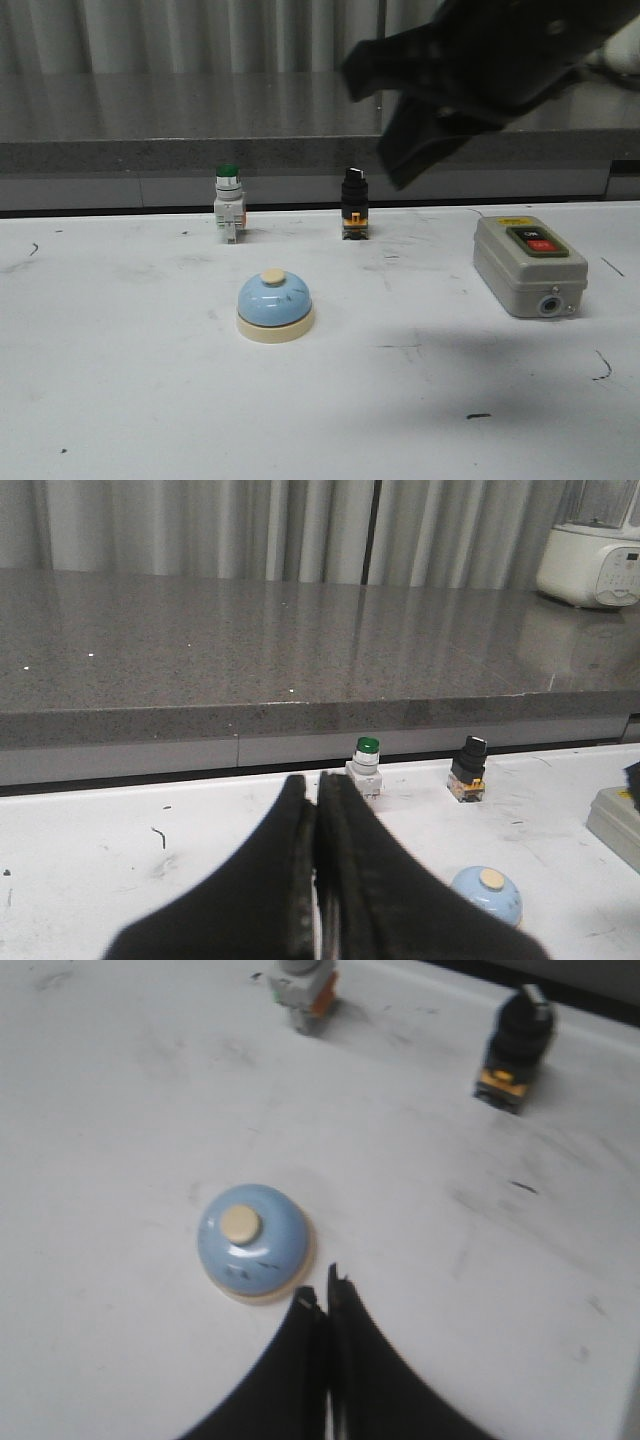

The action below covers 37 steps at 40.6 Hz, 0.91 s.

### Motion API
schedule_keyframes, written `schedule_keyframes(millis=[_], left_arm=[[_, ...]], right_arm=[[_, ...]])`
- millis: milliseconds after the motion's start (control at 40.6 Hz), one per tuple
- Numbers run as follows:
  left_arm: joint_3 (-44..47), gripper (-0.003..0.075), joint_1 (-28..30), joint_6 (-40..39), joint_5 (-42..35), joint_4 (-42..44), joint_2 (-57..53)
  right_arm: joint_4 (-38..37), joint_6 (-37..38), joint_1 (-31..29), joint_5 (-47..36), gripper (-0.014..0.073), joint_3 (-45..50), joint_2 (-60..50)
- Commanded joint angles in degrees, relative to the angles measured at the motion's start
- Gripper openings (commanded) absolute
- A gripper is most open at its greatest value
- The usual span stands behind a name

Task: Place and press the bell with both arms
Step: 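Move the right gripper over the bell and press its brass button, then lift the right gripper up and away from the bell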

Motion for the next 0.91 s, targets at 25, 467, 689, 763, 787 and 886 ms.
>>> schedule_keyframes(millis=[25,467,689,763,787,886], left_arm=[[-1.5,-0.0020,0.2,-0.2,-4.9,-0.6,0.7],[-1.5,-0.0020,0.2,-0.2,-4.9,-0.6,0.7],[-1.5,-0.0020,0.2,-0.2,-4.9,-0.6,0.7],[-1.5,-0.0020,0.2,-0.2,-4.9,-0.6,0.7],[-1.5,-0.0020,0.2,-0.2,-4.9,-0.6,0.7],[-1.5,-0.0020,0.2,-0.2,-4.9,-0.6,0.7]], right_arm=[[0.1,-2.1,3.2,-4.1,-0.0069,-7.8,5.1],[0.1,-3.1,4.6,-4.8,-0.0069,-18.4,17.4],[0.1,-3.1,4.6,-4.4,-0.0069,-18.4,19.6],[0.1,-3.1,4.6,-4.9,-0.0069,-18.4,20.6],[0.1,-3.1,4.6,-5.0,-0.0069,-18.4,21.0],[0.1,-3.1,4.6,-4.9,-0.0069,-18.4,21.8]])
